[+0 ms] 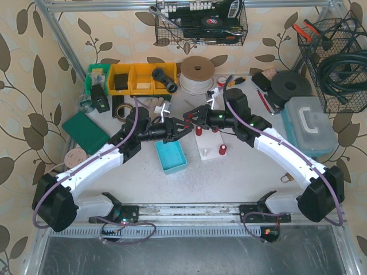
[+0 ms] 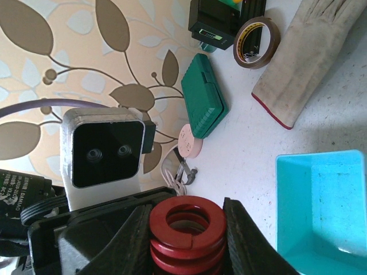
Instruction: Install the large spring
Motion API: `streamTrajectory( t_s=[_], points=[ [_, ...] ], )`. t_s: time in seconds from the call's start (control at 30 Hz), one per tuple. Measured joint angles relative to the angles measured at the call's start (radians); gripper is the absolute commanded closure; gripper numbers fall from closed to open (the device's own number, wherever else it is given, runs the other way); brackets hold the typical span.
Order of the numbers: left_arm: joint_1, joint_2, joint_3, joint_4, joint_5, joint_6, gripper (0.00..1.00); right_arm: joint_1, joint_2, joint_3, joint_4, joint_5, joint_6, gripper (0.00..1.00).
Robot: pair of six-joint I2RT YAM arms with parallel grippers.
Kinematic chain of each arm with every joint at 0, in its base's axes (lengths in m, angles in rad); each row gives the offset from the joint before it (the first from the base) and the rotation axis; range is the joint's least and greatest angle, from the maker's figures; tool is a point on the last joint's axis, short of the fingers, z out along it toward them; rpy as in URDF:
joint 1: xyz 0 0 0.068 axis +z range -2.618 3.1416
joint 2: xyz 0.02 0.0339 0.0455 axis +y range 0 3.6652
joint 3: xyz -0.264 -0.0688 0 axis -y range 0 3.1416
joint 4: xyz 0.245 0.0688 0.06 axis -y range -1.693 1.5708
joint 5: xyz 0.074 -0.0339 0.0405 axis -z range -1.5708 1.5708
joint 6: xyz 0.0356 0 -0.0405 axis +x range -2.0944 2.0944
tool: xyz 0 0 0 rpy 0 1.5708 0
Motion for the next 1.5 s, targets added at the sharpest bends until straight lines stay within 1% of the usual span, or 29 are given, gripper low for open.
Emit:
streamTrajectory(
  t_s=[0.13,0.2,0.3,0.53,0.57,0.6,0.63,0.77,0.87,0.93,0.97,1.0,1.07,1.1,1.13,1.2,1.27,1.3,1.33,1.37,1.5],
  points=[
    [0.0,0.0,0.0,-0.016,-0.002,0.012,0.44,0.0,0.0,0.0,-0.022,0.0,-0.023,1.0],
    [0.0,0.0,0.003,-0.028,-0.002,0.017,0.42,0.0,0.0,0.0,-0.033,0.0,-0.031,1.0],
    [0.0,0.0,0.007,-0.049,-0.006,0.022,0.42,0.0,0.0,0.0,-0.037,0.001,-0.041,1.0],
    [0.0,-0.001,0.017,-0.063,-0.007,0.024,0.5,-0.001,0.0,0.0,-0.04,0.006,-0.045,1.0],
    [0.0,-0.001,0.017,-0.063,-0.006,0.024,0.53,-0.001,0.0,0.0,-0.04,0.006,-0.045,1.0],
    [0.0,-0.001,0.017,-0.063,-0.006,0.023,0.6,-0.001,0.0,0.0,-0.04,0.007,-0.045,1.0],
    [0.0,-0.001,0.017,-0.062,-0.007,0.024,0.64,-0.001,0.0,0.0,-0.04,0.007,-0.045,1.0],
    [0.0,-0.001,0.016,-0.063,-0.013,0.019,0.65,-0.001,-0.001,0.0,-0.036,0.006,-0.045,1.0],
    [0.0,-0.001,0.016,-0.063,-0.015,0.021,0.71,-0.001,-0.001,0.0,-0.036,0.007,-0.044,1.0],
    [0.0,-0.001,0.016,-0.063,-0.016,0.023,0.78,-0.001,-0.001,0.0,-0.036,0.007,-0.044,1.0],
    [0.0,-0.001,0.017,-0.063,-0.016,0.024,0.87,-0.001,-0.001,0.0,-0.036,0.008,-0.044,1.0],
    [0.0,-0.001,0.016,-0.064,-0.017,0.026,0.98,-0.001,-0.001,-0.001,-0.035,0.008,-0.044,0.93],
    [0.0,-0.001,0.017,-0.071,-0.017,0.039,1.0,-0.001,-0.001,-0.002,-0.036,0.007,-0.044,0.69],
    [0.0,-0.003,0.019,-0.081,-0.017,0.052,1.0,-0.001,-0.001,-0.002,-0.037,0.006,-0.045,0.59],
    [0.0,-0.003,0.027,-0.105,-0.017,0.072,1.0,-0.001,0.0,-0.002,-0.039,0.003,-0.047,0.53],
    [0.0,-0.007,0.058,-0.18,-0.028,0.124,1.0,-0.001,0.002,-0.002,-0.042,-0.006,-0.059,0.45],
    [0.0,-0.011,0.102,-0.293,-0.046,0.207,1.0,-0.003,0.002,-0.001,-0.051,-0.017,-0.079,0.38],
    [0.0,-0.016,0.121,-0.341,-0.06,0.25,1.0,-0.005,0.002,-0.001,-0.058,-0.021,-0.09,0.27],
    [-0.001,-0.025,0.138,-0.394,-0.071,0.299,1.0,-0.007,0.002,-0.001,-0.067,-0.023,-0.098,0.11],
    [-0.001,-0.039,0.149,-0.442,-0.087,0.349,1.0,-0.009,0.001,-0.002,-0.075,-0.023,-0.103,0.08],
    [-0.034,-0.112,0.157,-0.602,-0.175,0.554,1.0,-0.022,-0.032,-0.047,-0.096,-0.019,-0.151,0.12]
  ],
)
